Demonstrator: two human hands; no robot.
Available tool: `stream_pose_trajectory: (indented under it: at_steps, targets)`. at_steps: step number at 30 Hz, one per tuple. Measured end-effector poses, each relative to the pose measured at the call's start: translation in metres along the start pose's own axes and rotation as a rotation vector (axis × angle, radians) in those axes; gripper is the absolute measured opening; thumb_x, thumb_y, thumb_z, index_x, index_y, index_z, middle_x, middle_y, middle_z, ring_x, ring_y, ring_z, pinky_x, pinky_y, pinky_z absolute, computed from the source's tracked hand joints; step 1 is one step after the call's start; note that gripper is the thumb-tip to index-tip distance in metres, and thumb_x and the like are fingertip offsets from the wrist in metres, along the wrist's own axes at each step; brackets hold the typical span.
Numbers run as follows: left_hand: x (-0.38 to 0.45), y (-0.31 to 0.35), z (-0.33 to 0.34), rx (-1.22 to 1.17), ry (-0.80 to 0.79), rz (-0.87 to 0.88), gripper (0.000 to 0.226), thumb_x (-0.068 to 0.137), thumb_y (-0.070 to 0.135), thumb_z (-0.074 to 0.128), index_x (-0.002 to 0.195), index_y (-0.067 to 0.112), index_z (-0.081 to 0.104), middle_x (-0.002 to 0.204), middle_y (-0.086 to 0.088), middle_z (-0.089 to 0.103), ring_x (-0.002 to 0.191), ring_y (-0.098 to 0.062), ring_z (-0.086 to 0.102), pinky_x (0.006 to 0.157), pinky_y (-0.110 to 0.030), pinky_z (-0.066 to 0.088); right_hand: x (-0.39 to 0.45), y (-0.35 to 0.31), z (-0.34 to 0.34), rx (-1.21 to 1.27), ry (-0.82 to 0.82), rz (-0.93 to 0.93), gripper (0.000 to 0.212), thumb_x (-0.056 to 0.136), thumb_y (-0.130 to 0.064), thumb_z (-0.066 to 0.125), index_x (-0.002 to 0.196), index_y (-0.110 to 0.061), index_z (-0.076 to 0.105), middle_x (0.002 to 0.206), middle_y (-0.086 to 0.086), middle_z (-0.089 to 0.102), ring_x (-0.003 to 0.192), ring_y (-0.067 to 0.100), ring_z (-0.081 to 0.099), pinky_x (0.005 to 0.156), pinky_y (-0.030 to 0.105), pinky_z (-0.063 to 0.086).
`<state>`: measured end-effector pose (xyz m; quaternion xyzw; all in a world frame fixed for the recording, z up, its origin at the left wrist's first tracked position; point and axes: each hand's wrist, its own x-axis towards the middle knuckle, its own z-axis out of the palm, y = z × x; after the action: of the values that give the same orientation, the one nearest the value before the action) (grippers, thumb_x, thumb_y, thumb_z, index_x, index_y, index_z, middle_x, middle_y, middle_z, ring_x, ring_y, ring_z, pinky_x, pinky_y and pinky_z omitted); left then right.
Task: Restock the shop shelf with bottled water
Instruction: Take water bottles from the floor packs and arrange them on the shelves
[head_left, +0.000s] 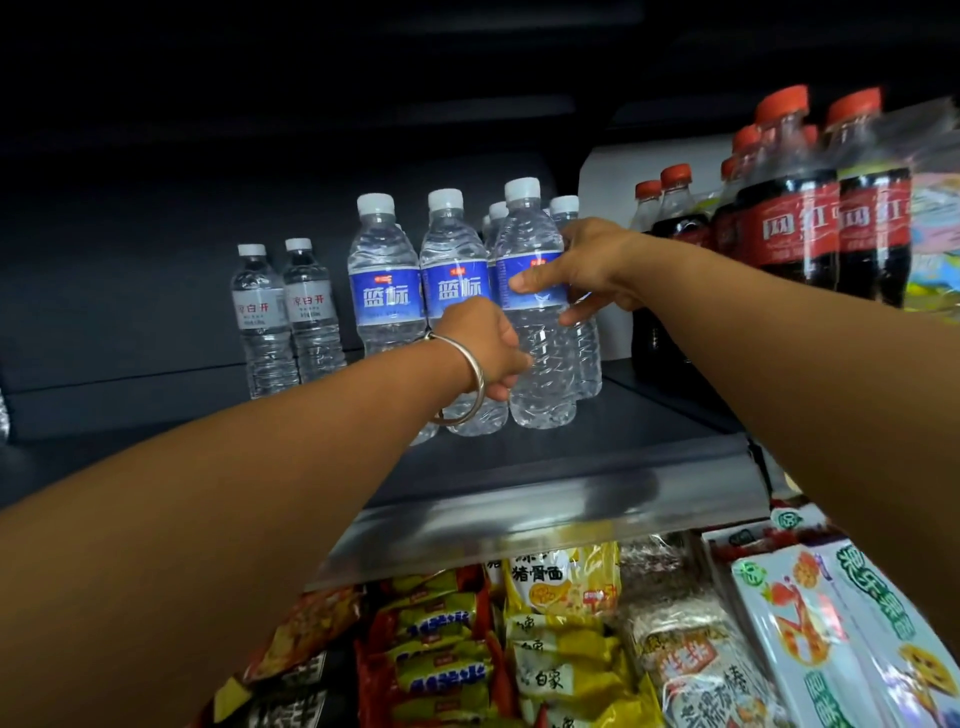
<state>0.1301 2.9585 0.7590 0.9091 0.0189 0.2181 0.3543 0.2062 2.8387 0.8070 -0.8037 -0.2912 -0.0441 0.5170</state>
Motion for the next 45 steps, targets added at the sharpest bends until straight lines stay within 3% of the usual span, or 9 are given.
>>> stream_pose_trajectory:
  at_steps: [9,13,17,20,23,26,32,38,45]
  targets:
    - [0.001,-0.005,0.001,-0.024,-0.015,-0.009,0.020,0.083,0.000,0.065,0.077,0.010,0.048,0.068,-0.011,0.058,0.055,-0.019,0.060,0.049,-0.025,0.055,0.005,0.000,0.010,-0.048,0.064,0.010,0.045,0.072,-0.029,0.079,0.101,-0.010,0.051,0.084,0.005,0.057,0.060,0.019,0.060,0.037,0.019,0.049]
    - [-0.002,-0.007,0.001,-0.019,-0.025,-0.002,0.019,0.083,0.001,0.065,0.079,0.009,0.049,0.067,-0.012,0.060,0.063,-0.026,0.062,0.058,-0.032,0.056,0.003,0.004,0.011,-0.006,0.099,-0.015,0.045,0.069,-0.030,0.081,0.100,-0.013,0.052,0.088,0.002,0.058,0.063,0.016,0.059,0.047,0.023,0.056]
    - [-0.007,-0.007,0.002,-0.012,-0.025,0.016,0.019,0.083,0.001,0.065,0.078,0.010,0.049,0.067,-0.012,0.060,0.067,-0.028,0.063,0.064,-0.035,0.056,-0.004,0.008,0.015,0.030,0.144,-0.026,0.036,0.069,-0.027,0.081,0.080,-0.017,0.048,0.084,-0.001,0.055,0.067,0.015,0.058,0.060,0.027,0.057]
    - [-0.013,-0.005,0.005,0.007,-0.017,0.045,0.021,0.081,0.004,0.067,0.075,0.013,0.049,0.071,-0.013,0.061,0.068,-0.028,0.062,0.072,-0.040,0.057,-0.014,0.009,0.017,0.017,0.186,-0.028,0.038,0.072,-0.026,0.079,0.091,-0.011,0.049,0.082,0.001,0.052,0.074,0.018,0.059,0.069,0.034,0.058]
    - [-0.023,0.001,0.008,0.111,0.012,0.123,0.022,0.080,0.010,0.068,0.071,0.017,0.050,0.088,-0.016,0.066,0.084,-0.030,0.064,0.084,-0.038,0.054,-0.032,0.009,0.016,-0.176,0.264,-0.094,0.046,0.081,-0.029,0.073,0.114,-0.006,0.051,0.097,0.006,0.056,0.088,0.021,0.057,0.081,0.038,0.056]
    - [-0.039,0.008,0.010,0.160,0.038,0.204,0.019,0.079,0.015,0.069,0.089,0.016,0.053,0.102,-0.013,0.065,0.097,-0.027,0.061,0.089,-0.034,0.049,-0.065,0.010,0.014,-0.516,0.327,-0.200,0.048,0.088,-0.028,0.064,0.129,-0.008,0.050,0.118,0.010,0.058,0.096,0.020,0.056,0.086,0.031,0.048]
    - [-0.098,0.005,0.032,0.344,0.025,0.431,0.046,0.080,0.023,0.067,0.120,0.008,0.049,0.126,-0.012,0.051,0.119,-0.030,0.047,0.098,-0.037,0.040,-0.163,0.033,0.016,-1.160,0.351,-0.220,0.057,0.089,-0.030,0.058,0.140,-0.014,0.039,0.139,0.010,0.047,0.125,0.033,0.038,0.098,0.042,0.036]
    - [-0.185,-0.024,0.085,0.427,-0.031,0.570,0.049,0.083,0.028,0.062,0.126,0.015,0.042,0.132,-0.008,0.042,0.125,-0.030,0.037,0.099,-0.042,0.031,-0.278,0.080,0.046,-1.345,0.319,-0.010,0.054,0.083,-0.030,0.060,0.132,-0.012,0.044,0.135,0.008,0.048,0.123,0.031,0.037,0.094,0.040,0.030]
    - [-0.269,-0.096,0.203,0.386,-0.224,0.640,0.046,0.086,0.020,0.056,0.129,0.018,0.040,0.133,-0.006,0.039,0.125,-0.028,0.036,0.099,-0.039,0.027,-0.378,0.197,0.092,-1.317,0.142,0.247,0.055,0.083,-0.024,0.061,0.133,-0.011,0.042,0.136,0.007,0.046,0.125,0.030,0.034,0.095,0.042,0.027]
